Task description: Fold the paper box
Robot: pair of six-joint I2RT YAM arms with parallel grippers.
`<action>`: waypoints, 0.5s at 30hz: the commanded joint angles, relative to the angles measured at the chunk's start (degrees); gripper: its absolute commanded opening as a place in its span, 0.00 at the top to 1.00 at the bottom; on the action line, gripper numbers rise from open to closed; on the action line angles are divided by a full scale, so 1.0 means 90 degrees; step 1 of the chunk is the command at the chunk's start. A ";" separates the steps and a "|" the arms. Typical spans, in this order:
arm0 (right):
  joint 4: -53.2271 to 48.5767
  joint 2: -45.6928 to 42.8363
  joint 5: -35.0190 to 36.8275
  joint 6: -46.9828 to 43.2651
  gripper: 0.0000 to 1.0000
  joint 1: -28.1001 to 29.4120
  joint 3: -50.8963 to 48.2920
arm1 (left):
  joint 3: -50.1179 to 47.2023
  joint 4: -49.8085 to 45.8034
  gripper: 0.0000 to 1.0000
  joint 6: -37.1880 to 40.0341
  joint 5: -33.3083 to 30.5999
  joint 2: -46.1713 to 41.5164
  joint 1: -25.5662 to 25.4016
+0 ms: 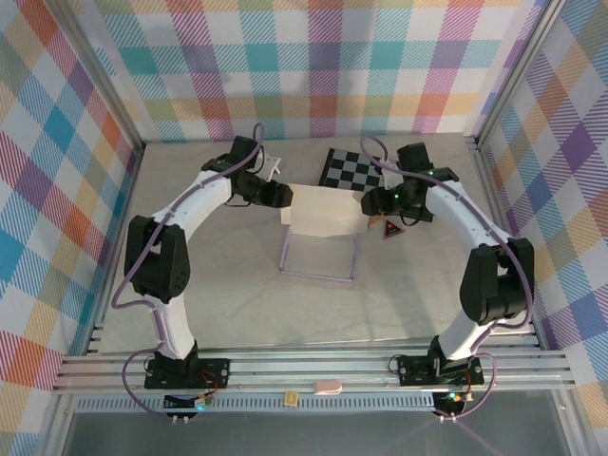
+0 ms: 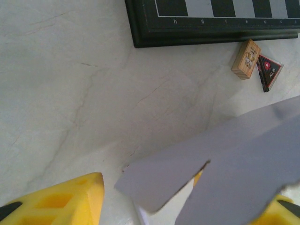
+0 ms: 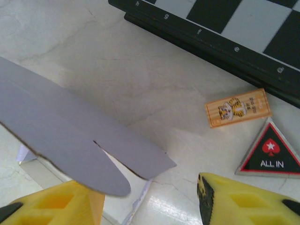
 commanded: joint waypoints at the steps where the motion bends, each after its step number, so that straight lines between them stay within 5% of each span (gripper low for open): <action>1: 0.0022 0.0172 -0.0131 -0.0218 0.50 0.0167 0.0248 | 0.0184 -0.0084 0.50 0.0145 0.0046 0.0056 -0.0129; 10: -0.0077 0.0411 0.0196 -0.0193 0.63 0.0380 0.0498 | 0.0223 -0.0225 0.67 0.0137 -0.0279 0.0075 -0.0329; 15: -0.0241 0.0419 0.0501 -0.0196 0.66 0.0484 0.0567 | 0.0218 -0.0322 0.68 0.0123 -0.0707 0.0030 -0.0458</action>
